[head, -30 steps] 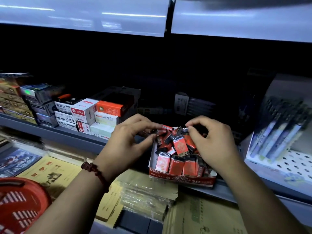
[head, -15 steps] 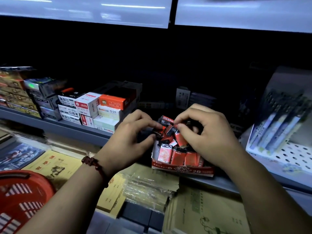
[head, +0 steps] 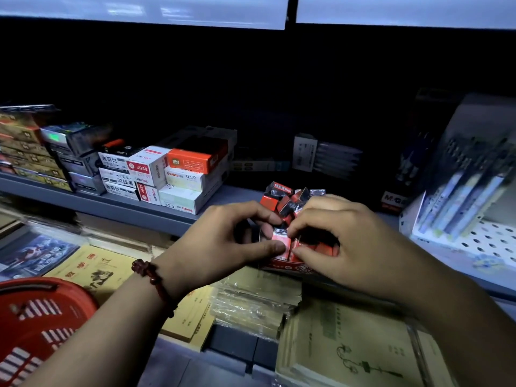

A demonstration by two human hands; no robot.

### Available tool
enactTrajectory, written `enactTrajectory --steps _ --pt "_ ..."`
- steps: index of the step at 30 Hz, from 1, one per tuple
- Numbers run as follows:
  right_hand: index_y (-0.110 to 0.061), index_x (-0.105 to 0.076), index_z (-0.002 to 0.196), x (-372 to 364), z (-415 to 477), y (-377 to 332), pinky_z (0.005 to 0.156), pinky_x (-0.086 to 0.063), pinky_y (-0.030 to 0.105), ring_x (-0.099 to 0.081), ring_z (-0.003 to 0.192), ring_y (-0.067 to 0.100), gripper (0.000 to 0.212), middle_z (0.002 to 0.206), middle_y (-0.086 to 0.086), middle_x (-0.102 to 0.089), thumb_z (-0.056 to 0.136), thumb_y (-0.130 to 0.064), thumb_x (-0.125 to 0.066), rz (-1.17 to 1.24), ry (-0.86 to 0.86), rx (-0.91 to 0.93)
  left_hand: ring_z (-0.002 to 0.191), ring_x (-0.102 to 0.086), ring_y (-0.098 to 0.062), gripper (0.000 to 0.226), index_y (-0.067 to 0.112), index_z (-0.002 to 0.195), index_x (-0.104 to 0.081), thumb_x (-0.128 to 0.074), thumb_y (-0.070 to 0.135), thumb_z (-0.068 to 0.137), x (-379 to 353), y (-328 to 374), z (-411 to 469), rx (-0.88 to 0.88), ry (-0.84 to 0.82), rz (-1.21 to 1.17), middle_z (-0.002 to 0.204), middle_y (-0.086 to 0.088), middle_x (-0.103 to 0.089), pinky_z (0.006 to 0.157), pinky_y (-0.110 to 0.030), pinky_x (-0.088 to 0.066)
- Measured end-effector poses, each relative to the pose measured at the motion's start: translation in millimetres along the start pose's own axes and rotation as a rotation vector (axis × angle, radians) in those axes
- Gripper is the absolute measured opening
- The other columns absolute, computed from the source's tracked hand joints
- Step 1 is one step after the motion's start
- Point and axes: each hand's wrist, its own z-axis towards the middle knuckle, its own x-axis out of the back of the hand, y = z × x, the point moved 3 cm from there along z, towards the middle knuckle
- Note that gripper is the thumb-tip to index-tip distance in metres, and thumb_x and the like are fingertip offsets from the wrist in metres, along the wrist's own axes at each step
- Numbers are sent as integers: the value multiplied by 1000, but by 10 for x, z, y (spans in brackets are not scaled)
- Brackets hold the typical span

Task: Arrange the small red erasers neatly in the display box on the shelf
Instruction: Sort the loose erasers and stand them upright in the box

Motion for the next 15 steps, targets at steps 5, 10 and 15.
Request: enactTrajectory --steps 5,10,15 --pt "-30 -76 96 58 -6 11 77 -46 14 -63 91 2 18 91 -17 -67 81 -22 -83 179 88 -57 68 -55 -49 36 21 110 -75 -85 16 76 4 -26 28 56 -22 -219 92 -2 -74 77 -58 -61" --pt "-25 -79 88 158 17 144 68 -51 29 -63 72 19 16 83 2 -73 82 -11 -82 603 318 -227 71 -63 -19 36 15 104 -80 -79 4 70 94 -97 39 143 -19 -453 85 -2 -76 66 -21 -56" --pt "-26 -77 90 261 27 399 70 -55 20 -68 76 11 13 85 -4 -77 85 -15 -81 630 729 -365 71 -64 -9 29 16 98 -79 -83 9 70 260 -120 116 85 234 -591 90 -2 -76 64 -15 -49"
